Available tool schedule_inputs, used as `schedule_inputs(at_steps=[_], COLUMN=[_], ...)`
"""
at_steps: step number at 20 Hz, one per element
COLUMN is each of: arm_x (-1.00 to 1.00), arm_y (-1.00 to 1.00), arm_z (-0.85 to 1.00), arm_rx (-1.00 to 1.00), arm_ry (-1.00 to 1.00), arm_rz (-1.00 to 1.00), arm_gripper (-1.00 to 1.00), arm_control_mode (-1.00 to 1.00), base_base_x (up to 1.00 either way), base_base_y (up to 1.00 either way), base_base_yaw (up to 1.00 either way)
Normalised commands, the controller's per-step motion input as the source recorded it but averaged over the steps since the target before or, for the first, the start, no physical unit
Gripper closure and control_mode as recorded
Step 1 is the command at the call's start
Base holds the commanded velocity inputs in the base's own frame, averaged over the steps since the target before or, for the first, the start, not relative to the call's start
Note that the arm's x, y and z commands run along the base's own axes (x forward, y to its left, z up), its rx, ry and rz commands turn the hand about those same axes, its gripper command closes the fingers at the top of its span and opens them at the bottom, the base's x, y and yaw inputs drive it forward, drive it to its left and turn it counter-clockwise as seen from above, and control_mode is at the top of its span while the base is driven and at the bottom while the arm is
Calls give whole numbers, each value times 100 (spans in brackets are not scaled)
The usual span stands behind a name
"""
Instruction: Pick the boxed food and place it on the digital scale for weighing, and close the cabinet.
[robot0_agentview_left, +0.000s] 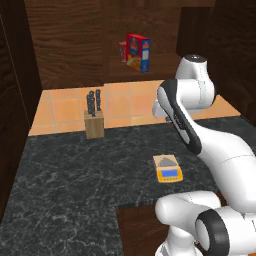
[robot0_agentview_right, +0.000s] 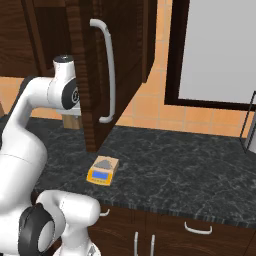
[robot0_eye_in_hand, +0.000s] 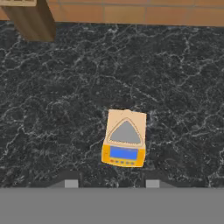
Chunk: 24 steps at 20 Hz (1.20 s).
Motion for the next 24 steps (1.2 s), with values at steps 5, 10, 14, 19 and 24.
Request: schedule_inputs(at_steps=[5, 10, 14, 19, 24], arm_x=[-26, -8, 5, 33, 43], arm_y=[2, 15, 31, 34, 29], arm_z=[-4, 46, 88, 100, 80], arm_rx=[1, 17, 13, 2, 0], arm_ry=[-23, -37, -22, 0, -14], arm_rz=[2, 9, 6, 7, 18], arm_gripper=[-100, -100, -100, -100, -100], arm_control_mode=[-100, -100, -100, -100, -100], base_base_x=[0, 0, 0, 0, 0], base_base_y=[0, 0, 0, 0, 0], base_base_yaw=[0, 0, 0, 0, 0])
